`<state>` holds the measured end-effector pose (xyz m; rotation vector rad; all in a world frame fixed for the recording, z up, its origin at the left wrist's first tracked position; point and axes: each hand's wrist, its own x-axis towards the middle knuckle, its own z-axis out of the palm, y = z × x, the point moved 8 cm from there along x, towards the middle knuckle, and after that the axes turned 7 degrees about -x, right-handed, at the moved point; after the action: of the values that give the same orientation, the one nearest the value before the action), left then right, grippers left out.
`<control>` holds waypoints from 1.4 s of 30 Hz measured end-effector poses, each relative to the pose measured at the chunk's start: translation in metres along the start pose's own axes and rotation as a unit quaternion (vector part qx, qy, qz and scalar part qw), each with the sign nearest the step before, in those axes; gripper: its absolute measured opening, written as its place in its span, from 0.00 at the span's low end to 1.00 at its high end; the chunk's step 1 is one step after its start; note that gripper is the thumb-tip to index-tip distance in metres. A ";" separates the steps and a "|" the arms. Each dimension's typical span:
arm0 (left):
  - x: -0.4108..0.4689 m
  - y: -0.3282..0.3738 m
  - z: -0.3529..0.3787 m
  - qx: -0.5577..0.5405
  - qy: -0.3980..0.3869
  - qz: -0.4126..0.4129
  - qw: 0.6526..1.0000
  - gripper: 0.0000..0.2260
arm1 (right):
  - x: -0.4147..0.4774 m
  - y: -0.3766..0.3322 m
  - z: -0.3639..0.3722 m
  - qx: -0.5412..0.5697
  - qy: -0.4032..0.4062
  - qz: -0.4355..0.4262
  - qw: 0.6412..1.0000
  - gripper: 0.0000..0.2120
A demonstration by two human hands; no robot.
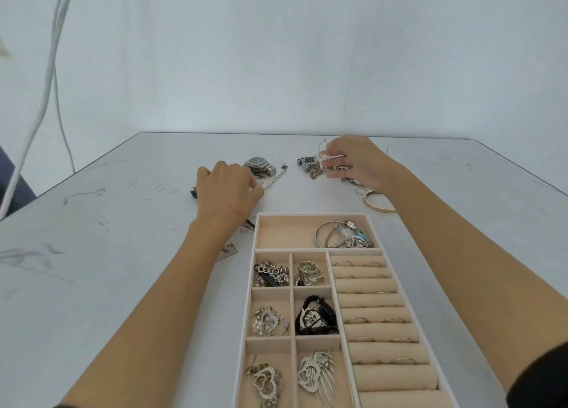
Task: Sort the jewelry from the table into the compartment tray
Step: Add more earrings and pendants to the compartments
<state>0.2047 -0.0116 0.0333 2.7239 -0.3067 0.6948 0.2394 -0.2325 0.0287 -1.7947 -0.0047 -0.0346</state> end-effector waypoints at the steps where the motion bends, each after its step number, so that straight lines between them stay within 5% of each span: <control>1: 0.000 0.001 -0.003 -0.017 0.007 0.000 1.000 0.08 | -0.002 0.000 0.000 0.025 -0.003 -0.002 1.000 0.05; 7: 0.002 -0.002 -0.012 -0.247 0.032 -0.074 0.966 0.09 | -0.014 -0.004 -0.006 0.133 0.000 -0.004 0.991 0.02; 14: 0.001 0.013 -0.017 -0.547 0.030 -0.090 0.832 0.06 | -0.029 -0.009 -0.003 0.169 -0.024 0.005 0.985 0.02; 20: -0.002 0.018 -0.027 -0.616 0.045 -0.094 0.781 0.05 | -0.041 -0.017 0.002 0.159 -0.035 0.010 0.987 0.01; 31: -0.004 0.021 -0.057 -0.601 0.060 -0.053 0.795 0.05 | -0.069 -0.039 0.013 0.160 -0.050 -0.001 0.986 0.05; 42: -0.015 0.026 -0.087 -0.662 0.089 -0.030 0.743 0.07 | -0.116 -0.048 0.027 0.184 -0.069 -0.030 0.980 0.02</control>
<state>0.1477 -0.0036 0.1045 1.2726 -0.4306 0.4129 0.1225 -0.1939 0.0665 -1.4223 -0.1544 0.0456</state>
